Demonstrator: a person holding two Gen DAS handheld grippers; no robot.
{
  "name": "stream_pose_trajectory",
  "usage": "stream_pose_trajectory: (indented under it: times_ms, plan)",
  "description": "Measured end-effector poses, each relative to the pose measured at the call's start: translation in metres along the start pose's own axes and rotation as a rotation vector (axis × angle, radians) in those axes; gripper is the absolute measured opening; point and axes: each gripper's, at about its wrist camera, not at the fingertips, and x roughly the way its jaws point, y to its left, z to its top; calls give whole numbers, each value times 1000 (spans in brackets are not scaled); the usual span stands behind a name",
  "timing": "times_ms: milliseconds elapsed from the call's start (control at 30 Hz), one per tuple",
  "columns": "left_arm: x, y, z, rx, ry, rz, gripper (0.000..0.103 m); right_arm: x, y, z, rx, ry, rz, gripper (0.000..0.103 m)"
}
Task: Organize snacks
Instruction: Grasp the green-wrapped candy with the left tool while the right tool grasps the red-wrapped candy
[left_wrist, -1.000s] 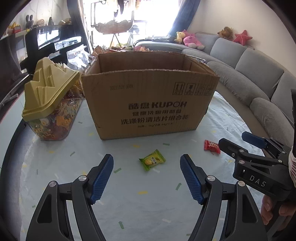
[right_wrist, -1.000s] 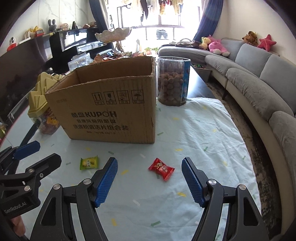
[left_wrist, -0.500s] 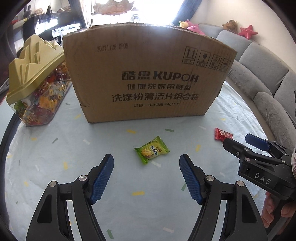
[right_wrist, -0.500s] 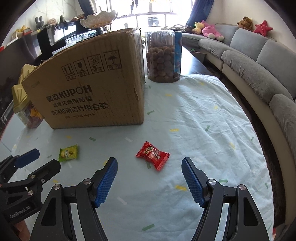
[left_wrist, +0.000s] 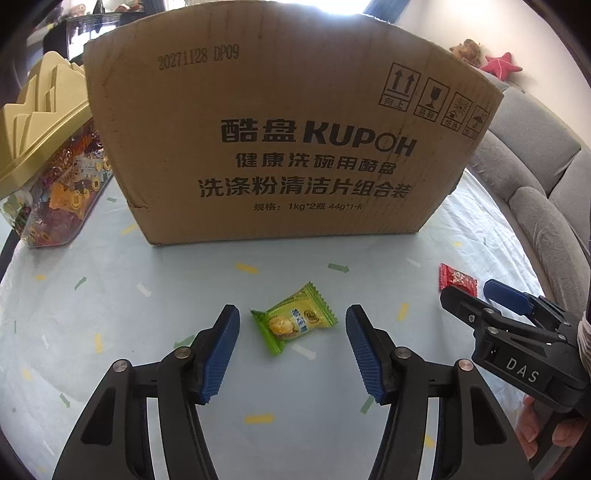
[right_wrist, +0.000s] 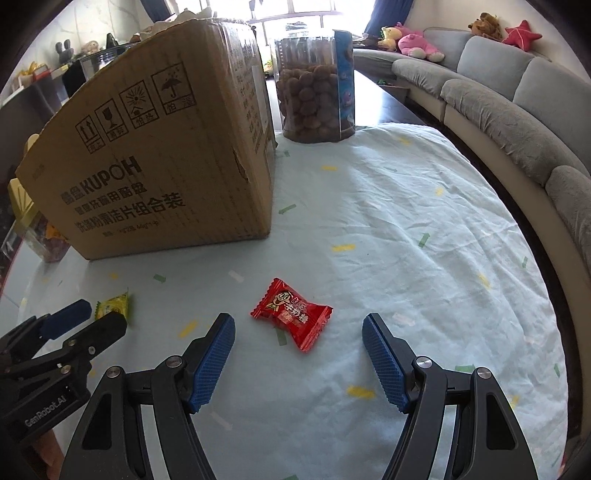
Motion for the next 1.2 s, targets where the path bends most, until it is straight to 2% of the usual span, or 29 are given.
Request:
stream_pose_trajectory:
  times_ms: [233, 433, 533, 700, 1200]
  plan:
    - [11, -1, 8, 1, 13, 3, 49, 7, 0, 5, -12, -13, -11, 71]
    - [21, -12, 7, 7, 14, -15, 38, 11, 4, 5, -54, -31, -48, 63]
    - [23, -16, 4, 10, 7, -11, 35, 10, 5, 4, -64, -38, -50, 54]
    - [17, -10, 1, 3, 4, -16, 31, 7, 5, 4, -51, -42, -41, 28]
    - [-21, 1, -3, 2, -38, -39, 30, -16, 17, -5, -64, -49, 45, 27]
